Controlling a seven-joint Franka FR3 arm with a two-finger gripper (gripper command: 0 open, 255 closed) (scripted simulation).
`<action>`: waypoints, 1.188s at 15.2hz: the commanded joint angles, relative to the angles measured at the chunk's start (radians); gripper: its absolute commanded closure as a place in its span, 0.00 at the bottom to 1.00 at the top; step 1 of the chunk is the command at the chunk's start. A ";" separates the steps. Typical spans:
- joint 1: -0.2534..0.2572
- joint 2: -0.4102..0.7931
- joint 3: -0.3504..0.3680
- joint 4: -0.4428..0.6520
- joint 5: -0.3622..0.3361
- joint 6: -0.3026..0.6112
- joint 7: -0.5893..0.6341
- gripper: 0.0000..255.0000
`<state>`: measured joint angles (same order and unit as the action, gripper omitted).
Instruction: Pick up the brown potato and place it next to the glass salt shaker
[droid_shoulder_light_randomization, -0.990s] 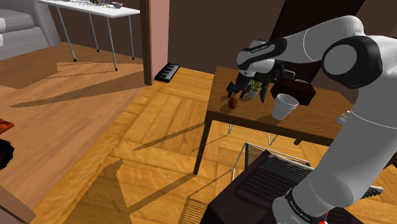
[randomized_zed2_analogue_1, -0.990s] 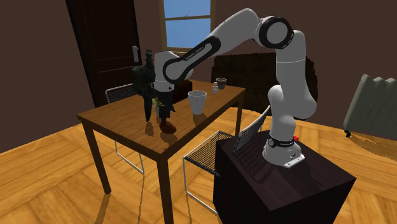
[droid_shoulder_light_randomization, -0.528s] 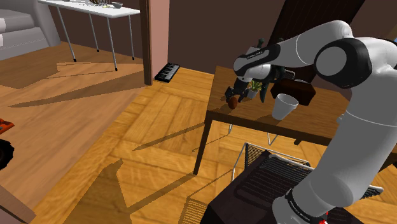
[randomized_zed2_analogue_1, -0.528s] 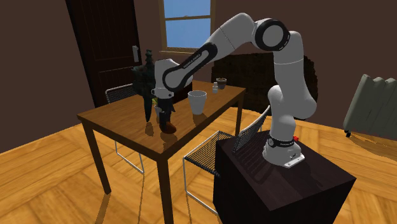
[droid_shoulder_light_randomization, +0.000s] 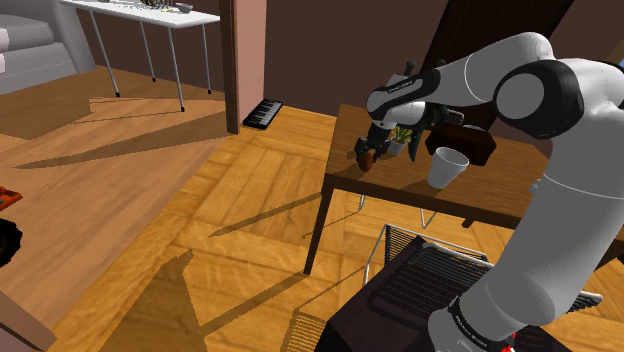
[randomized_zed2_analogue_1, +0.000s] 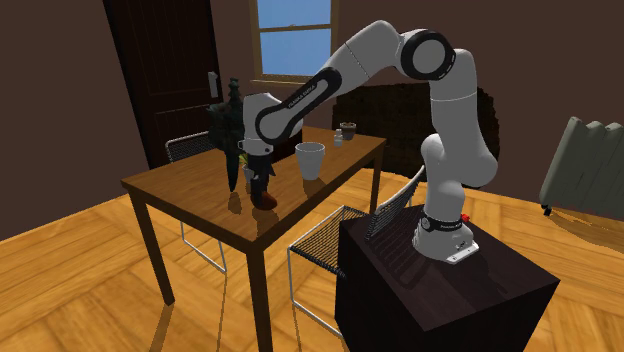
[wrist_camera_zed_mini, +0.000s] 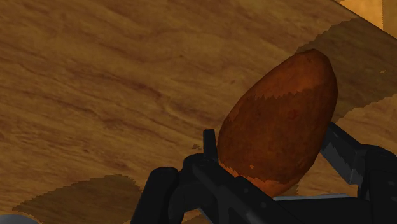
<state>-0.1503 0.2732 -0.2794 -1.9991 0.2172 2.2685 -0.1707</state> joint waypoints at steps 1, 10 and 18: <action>0.000 0.000 0.000 0.000 0.000 0.000 0.000 1.00; 0.002 -0.015 -0.003 0.008 -0.008 -0.022 0.007 1.00; 0.007 -0.068 -0.011 0.051 -0.037 -0.115 0.032 1.00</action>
<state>-0.1449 0.2129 -0.2899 -1.9525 0.1841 2.1660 -0.1433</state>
